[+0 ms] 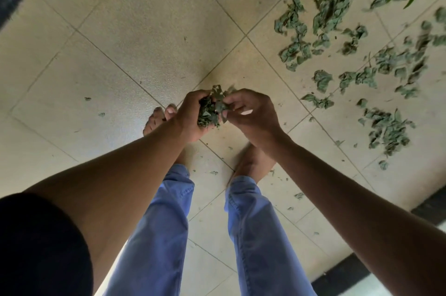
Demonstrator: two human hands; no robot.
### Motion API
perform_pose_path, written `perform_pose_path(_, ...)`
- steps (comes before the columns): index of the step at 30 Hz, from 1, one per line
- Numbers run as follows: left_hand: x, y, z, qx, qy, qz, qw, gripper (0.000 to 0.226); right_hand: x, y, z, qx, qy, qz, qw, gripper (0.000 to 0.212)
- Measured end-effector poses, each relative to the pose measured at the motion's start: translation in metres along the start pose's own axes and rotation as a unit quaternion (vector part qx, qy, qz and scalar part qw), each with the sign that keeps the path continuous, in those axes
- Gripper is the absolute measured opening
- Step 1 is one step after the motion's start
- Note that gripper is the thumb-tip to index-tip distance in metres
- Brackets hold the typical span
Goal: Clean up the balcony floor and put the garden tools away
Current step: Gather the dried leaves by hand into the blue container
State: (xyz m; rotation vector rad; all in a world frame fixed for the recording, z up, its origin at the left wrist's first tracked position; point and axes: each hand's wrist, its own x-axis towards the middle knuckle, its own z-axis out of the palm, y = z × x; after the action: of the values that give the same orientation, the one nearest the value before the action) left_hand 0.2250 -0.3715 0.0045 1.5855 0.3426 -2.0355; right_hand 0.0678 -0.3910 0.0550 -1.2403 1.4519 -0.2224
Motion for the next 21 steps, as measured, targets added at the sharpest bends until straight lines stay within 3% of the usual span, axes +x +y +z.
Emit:
perform_pose_path(6, 0.000, -0.001, -0.002, 0.039, 0.009, -0.006, 0.999, 0.042, -0.006, -0.019, 0.015, 0.053, -0.088, 0.009, 0.995, 0.018)
perform_pose_path(9, 0.000, 0.000, 0.005, 0.023, -0.016, -0.004, 1.000, 0.057, 0.001, -0.016, 0.025, -0.060, 0.000, -0.016, 0.998, 0.017)
perform_pose_path(11, 0.003, 0.000, 0.007, 0.016, -0.024, -0.003, 1.000, 0.051, 0.004, -0.009, 0.031, -0.136, 0.070, -0.034, 0.988, 0.017)
perform_pose_path(16, 0.006, 0.001, 0.007, 0.031, -0.025, 0.004, 0.999, 0.042, 0.009, 0.001, 0.041, -0.219, 0.106, -0.062, 0.968, 0.008)
perform_pose_path(19, 0.006, 0.001, 0.006, 0.022, -0.026, 0.001, 0.999, 0.049, 0.007, 0.000, 0.044, -0.210, 0.106, -0.117, 0.965, 0.015)
perform_pose_path(21, 0.007, 0.002, 0.003, 0.009, -0.025, 0.010, 1.000, 0.039, 0.006, 0.000, 0.038, -0.173, 0.150, -0.128, 0.965, 0.018)
